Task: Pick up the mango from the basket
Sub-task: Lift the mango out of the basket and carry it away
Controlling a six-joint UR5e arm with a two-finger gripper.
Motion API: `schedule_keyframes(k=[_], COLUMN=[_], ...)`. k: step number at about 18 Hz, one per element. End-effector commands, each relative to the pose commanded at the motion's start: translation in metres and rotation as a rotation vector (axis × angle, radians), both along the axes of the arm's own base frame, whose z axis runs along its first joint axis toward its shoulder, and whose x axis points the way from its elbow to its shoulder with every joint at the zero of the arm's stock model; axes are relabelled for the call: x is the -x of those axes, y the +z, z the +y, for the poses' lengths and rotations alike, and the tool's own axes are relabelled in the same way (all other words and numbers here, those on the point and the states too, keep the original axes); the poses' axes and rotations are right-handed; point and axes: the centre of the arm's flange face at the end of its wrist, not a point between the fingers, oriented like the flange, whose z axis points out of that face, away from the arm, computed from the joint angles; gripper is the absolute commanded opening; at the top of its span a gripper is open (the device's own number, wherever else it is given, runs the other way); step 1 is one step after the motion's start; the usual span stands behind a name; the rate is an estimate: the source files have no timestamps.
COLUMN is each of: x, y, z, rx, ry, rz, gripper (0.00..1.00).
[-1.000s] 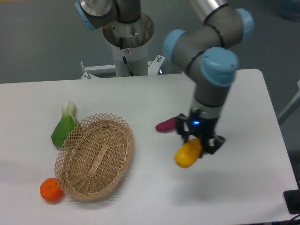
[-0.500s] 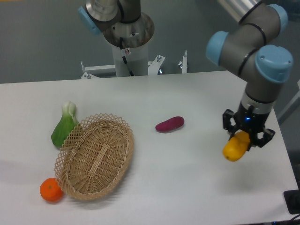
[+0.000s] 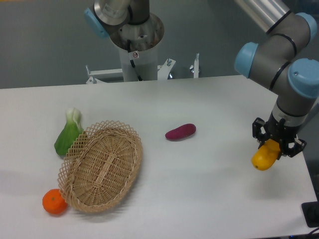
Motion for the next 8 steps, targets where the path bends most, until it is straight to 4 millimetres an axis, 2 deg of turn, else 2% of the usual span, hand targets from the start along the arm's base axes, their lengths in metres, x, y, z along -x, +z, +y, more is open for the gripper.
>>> schedule_keyframes(k=[8], x=[-0.0044], y=[0.0003], z=[0.0064], rx=[0.02], ry=[-0.011], rz=[0.012], gripper=[0.4])
